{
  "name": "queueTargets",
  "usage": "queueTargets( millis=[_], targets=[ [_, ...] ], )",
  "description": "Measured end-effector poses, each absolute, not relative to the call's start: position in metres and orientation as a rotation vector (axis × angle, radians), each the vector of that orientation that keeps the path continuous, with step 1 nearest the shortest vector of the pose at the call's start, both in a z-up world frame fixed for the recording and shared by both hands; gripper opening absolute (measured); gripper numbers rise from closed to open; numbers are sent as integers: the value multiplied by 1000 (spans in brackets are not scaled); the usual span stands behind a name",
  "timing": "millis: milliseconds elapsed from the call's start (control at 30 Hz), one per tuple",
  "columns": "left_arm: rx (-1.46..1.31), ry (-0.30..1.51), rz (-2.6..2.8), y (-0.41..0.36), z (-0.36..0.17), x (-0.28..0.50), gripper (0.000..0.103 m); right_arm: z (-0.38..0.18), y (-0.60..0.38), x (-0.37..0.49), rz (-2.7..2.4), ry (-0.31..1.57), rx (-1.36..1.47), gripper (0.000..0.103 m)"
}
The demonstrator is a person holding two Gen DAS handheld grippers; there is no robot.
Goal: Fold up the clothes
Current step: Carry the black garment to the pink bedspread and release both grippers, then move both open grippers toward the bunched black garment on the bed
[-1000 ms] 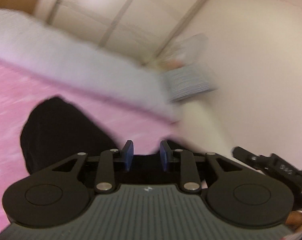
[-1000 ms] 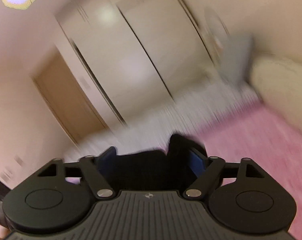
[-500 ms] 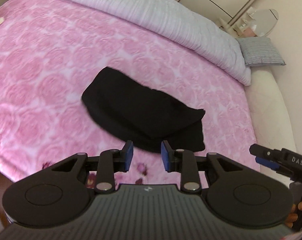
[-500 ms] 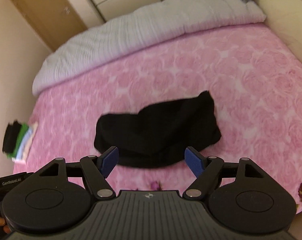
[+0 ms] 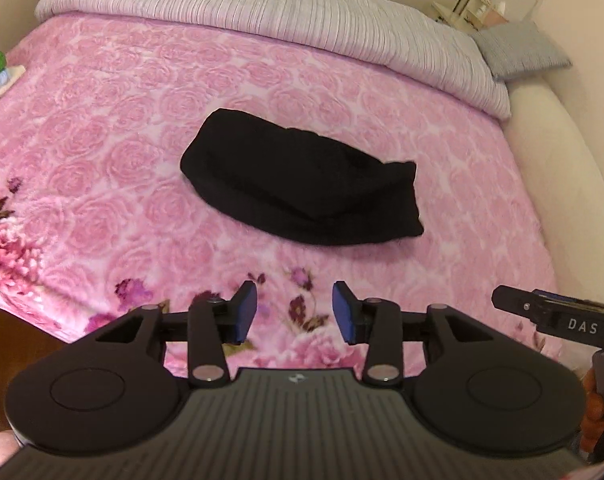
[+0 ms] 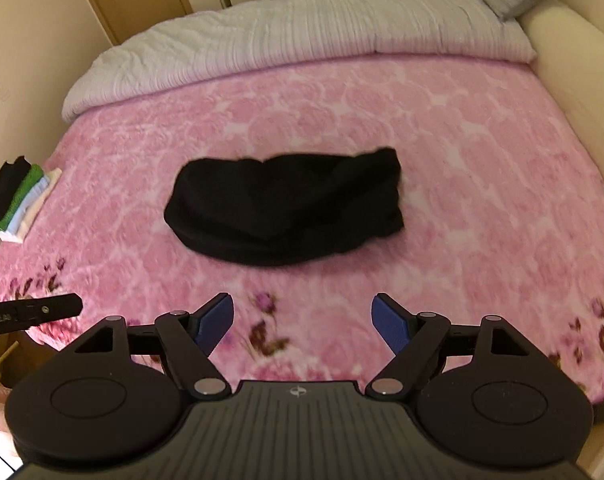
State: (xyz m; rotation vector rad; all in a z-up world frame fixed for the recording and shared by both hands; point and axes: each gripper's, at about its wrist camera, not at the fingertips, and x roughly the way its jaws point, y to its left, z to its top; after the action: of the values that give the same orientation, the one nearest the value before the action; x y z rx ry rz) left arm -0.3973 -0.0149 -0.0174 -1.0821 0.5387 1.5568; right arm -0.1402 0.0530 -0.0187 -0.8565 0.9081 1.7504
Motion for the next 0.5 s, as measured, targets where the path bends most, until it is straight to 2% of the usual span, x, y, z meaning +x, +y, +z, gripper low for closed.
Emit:
queueTargets(
  millis=[500],
  targets=[
    [-1036,528,1607,-69,0,-377,44,-17,1,-137,1794,844,-886,79]
  ],
)
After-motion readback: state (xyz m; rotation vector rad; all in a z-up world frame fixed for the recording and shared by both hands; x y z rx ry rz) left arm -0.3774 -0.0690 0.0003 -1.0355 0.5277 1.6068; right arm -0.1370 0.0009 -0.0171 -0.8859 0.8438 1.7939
